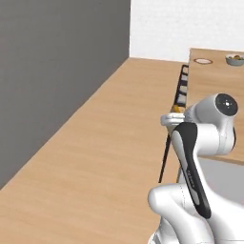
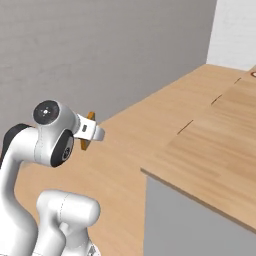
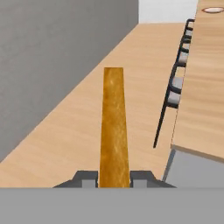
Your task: Start the toaster. Once the lever pops up, take the bread to the plate on the dining counter.
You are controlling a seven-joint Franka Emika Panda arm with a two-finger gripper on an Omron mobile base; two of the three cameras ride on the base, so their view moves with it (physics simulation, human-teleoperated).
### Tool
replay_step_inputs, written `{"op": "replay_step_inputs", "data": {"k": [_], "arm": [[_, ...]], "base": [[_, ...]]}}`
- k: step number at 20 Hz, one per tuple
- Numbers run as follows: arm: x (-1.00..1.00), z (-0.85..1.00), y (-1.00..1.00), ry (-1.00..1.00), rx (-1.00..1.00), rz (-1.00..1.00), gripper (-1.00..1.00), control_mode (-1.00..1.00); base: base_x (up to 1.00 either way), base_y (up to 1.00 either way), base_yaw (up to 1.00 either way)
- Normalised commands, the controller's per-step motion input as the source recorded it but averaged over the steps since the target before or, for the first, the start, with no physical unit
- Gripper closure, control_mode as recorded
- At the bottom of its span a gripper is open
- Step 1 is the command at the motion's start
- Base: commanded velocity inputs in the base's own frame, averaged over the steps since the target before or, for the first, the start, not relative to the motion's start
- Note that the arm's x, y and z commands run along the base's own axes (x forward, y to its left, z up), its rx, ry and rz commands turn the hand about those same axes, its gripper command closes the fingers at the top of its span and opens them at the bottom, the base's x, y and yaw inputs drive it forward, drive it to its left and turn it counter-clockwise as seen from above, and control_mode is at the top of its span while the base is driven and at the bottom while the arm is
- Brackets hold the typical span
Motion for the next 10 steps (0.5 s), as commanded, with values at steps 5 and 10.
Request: {"op": "replay_step_inputs", "data": {"k": [5,10], "arm": [[0.00,0.00,0.00,0.00,0.00,0.00,1.00,1.00],[0.00,0.00,0.00,0.00,0.00,0.00,1.00,1.00]], "base": [[0.66,0.64,-0.33],[0.91,0.49,-0.37]]}}
